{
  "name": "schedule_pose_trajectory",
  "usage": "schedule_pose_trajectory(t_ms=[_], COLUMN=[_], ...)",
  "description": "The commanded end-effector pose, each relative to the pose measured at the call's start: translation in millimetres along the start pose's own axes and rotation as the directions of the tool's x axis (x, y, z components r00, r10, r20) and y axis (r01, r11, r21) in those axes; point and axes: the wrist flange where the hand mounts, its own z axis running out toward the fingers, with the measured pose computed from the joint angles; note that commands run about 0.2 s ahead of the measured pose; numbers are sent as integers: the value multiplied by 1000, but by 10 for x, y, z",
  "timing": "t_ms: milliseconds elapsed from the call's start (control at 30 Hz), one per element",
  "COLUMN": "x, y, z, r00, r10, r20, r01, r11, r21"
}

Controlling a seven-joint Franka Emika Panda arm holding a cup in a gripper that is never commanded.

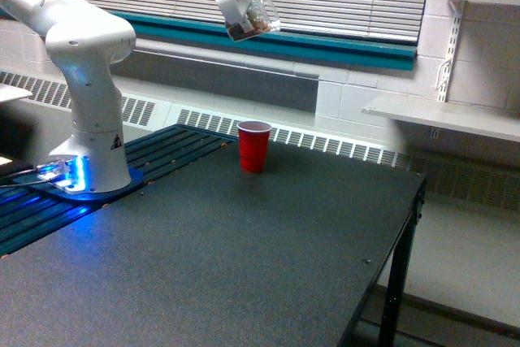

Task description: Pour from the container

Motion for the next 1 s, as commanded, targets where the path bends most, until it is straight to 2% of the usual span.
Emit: schedule_pose_trajectory(t_ms=[33,1000], x=[-6,-211], y=[29,359], z=[114,654], r00=[998,987], r10=[64,136], r20=[24,88], r01=[-64,-122], r11=[998,982], r21=[-30,-142])
